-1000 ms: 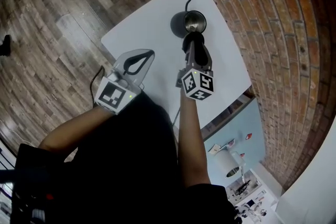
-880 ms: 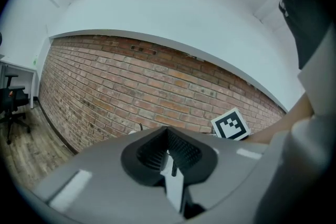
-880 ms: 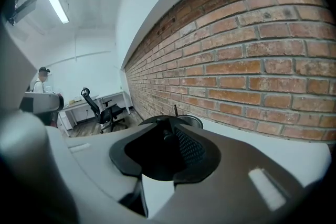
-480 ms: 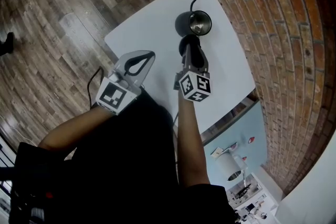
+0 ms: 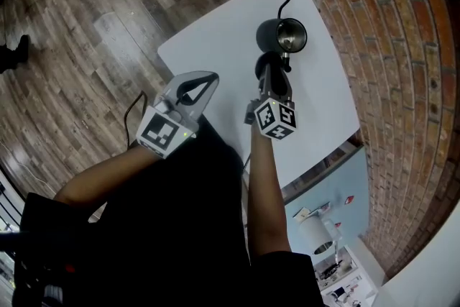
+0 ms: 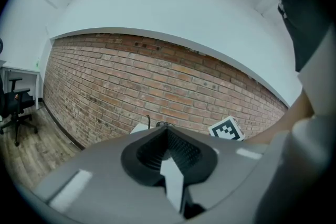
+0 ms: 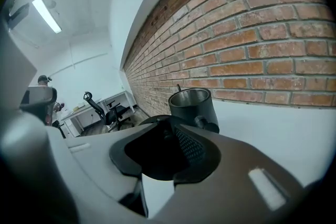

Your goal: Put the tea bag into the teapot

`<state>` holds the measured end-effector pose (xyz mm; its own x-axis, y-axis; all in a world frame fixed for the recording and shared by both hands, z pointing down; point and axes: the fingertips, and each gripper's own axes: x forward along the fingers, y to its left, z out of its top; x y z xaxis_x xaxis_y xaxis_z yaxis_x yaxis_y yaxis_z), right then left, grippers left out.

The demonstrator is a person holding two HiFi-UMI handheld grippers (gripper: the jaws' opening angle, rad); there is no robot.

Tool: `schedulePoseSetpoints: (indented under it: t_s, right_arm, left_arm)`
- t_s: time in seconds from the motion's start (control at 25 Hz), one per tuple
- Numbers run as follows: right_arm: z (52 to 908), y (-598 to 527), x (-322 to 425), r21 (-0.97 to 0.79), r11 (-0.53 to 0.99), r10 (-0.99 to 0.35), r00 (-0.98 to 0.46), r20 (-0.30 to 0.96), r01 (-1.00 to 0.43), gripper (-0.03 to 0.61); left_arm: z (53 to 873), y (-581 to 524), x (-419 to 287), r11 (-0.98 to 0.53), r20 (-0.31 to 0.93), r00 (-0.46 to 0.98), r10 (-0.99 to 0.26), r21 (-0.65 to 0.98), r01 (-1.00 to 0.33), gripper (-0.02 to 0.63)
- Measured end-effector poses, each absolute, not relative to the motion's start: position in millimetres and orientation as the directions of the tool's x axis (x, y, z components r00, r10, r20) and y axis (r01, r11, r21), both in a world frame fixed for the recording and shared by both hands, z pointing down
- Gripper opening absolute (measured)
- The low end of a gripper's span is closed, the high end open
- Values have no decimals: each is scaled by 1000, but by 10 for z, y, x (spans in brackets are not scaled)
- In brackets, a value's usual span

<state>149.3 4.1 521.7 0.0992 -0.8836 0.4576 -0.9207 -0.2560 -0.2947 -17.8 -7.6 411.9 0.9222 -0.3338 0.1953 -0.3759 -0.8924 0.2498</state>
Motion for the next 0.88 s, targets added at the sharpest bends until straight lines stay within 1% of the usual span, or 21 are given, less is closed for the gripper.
schedulePoseSetpoints:
  t_s: [0.2,0.32,0.56,0.88]
  right_arm:
    - [5365,40,1456,-345,-265,-882,81,464,-900,97]
    - [5460,4,1474,-392,-273,-887,73,456,-879,95]
    - [5605,-43,1502,-432,-278,-889,60,453,-858,95]
    - [5788,-68,1461,-551,-296,-903,40,428,-780,95]
  left_arm:
    - [4096,-104,-258,-890,193,916,-353,235,-392,0]
    - [4170,-123,-316,-879,216,906,-365,241,-412,0]
    - [4288,-130,-468,-860,251,887,-387,249,-445,0]
    - [4302,-178,-550,-851,264,873,-410,233,-470,0]
